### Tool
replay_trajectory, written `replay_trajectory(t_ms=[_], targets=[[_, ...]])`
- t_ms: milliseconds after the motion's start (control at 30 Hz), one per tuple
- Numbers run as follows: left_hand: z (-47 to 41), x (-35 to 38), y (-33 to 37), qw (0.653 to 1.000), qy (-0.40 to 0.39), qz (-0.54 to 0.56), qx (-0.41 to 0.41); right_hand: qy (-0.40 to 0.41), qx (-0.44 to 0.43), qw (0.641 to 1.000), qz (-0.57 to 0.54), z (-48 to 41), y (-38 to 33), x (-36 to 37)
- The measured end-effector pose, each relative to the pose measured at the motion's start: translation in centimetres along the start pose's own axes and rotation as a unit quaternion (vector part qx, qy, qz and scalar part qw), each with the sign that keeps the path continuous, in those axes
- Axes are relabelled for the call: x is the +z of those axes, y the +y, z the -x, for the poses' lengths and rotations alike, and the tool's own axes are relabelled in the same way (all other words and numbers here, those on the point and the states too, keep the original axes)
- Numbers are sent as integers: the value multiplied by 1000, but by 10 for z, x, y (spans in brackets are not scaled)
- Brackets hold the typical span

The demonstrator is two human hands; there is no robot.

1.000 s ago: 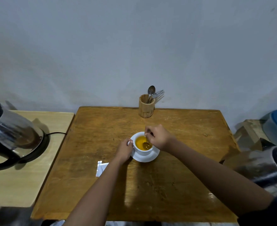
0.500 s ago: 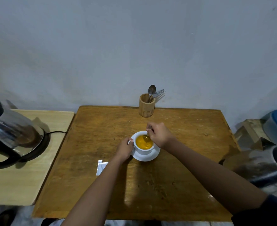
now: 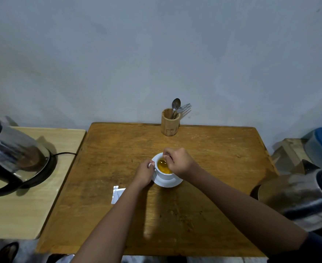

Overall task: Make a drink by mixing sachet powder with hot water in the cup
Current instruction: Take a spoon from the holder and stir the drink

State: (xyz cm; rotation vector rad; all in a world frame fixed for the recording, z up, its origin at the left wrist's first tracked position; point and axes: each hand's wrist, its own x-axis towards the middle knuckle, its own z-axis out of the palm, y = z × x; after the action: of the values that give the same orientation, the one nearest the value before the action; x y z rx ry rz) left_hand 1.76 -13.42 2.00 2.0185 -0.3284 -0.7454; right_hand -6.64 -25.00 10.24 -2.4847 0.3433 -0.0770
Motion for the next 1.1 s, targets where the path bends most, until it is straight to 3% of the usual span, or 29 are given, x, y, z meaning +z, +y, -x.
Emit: replay_trajectory(t_ms=[200,467,633,867,1100], targets=[[1,0,-1,1000,-1,9,-3,33,-12,999,16,1,13,-7],[0,0,-2,1000,-3,5,-5,68,-111,991,20,14,17,3],[-1,0,-2,1000,0,7,7,76,-111,991,-9,7,12,9],[-2,0,-2,1000,4,6,9,42,-56,998,-5,-2,13,2],[0,-2,0,1000,-1,-8,6,-51,-66,993,82,5,20,-14]])
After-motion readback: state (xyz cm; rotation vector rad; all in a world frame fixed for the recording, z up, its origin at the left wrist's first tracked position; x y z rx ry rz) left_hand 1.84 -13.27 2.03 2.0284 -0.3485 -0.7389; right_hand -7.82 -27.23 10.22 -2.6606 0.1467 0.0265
